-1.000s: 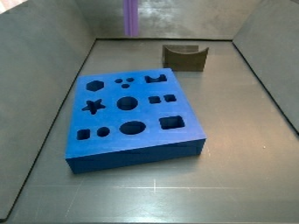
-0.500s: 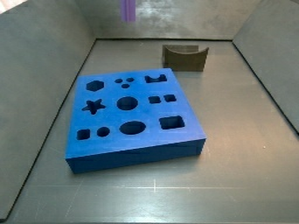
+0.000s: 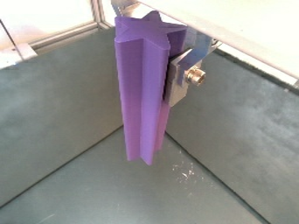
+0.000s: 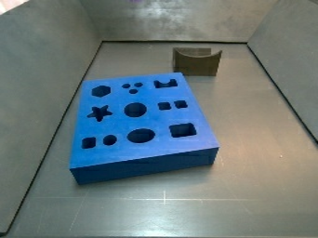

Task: Pick up the star object. Move up. Move to above the board. Insert the star object.
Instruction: Move to above the board.

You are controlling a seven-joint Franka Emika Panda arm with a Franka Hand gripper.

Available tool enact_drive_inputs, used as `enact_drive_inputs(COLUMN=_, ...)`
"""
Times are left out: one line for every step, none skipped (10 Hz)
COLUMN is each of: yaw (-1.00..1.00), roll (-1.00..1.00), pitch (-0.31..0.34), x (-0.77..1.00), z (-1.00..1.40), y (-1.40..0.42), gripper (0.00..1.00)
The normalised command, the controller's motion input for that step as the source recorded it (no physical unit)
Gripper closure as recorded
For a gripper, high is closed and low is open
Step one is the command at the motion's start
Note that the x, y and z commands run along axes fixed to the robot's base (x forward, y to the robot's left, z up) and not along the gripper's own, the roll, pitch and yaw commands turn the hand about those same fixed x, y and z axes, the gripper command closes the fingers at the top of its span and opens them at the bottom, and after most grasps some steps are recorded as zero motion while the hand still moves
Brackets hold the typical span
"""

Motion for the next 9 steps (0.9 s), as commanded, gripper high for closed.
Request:
enact_drive_inputs(yaw=0.03, roll=0.08, pitch=0.098, x=0.00, z=0.86, y=-0.05, gripper=1.00)
enact_drive_inputs(yaw=0.03, roll=0.08, pitch=0.098, x=0.01, z=0.75, y=-0.04, gripper=1.00)
enact_drive_inputs(yaw=0.03, roll=0.08, pitch=0.095, x=0.01, z=0.54, y=-0.02, gripper=1.00)
enact_drive_inputs(yaw=0.03, roll=0.07, pitch=0.092, x=0.01, z=0.33, y=-0.01, gripper=1.00)
enact_drive_inputs(yaw=0.03, roll=0.07, pitch=0.095, x=0.01, z=0.17, y=-0.01, gripper=1.00)
enact_drive_inputs(yaw=-0.39, roll=-0.12, pitch=0.116, x=0.15, z=0.00, y=-1.00, gripper=1.00)
enact_drive_inputs(yaw=-0.38, roll=-0.11, pitch=0.107, x=0.15, z=0.00, y=-1.00, gripper=1.00)
enact_drive_inputs(yaw=-0.21, roll=-0.11, pitch=0.083, x=0.15, z=0.00, y=-1.00, gripper=1.00)
enact_drive_inputs(yaw=-0.11, roll=-0.12, pitch=0.064, x=0.15, z=0.00, y=-1.00, gripper=1.00)
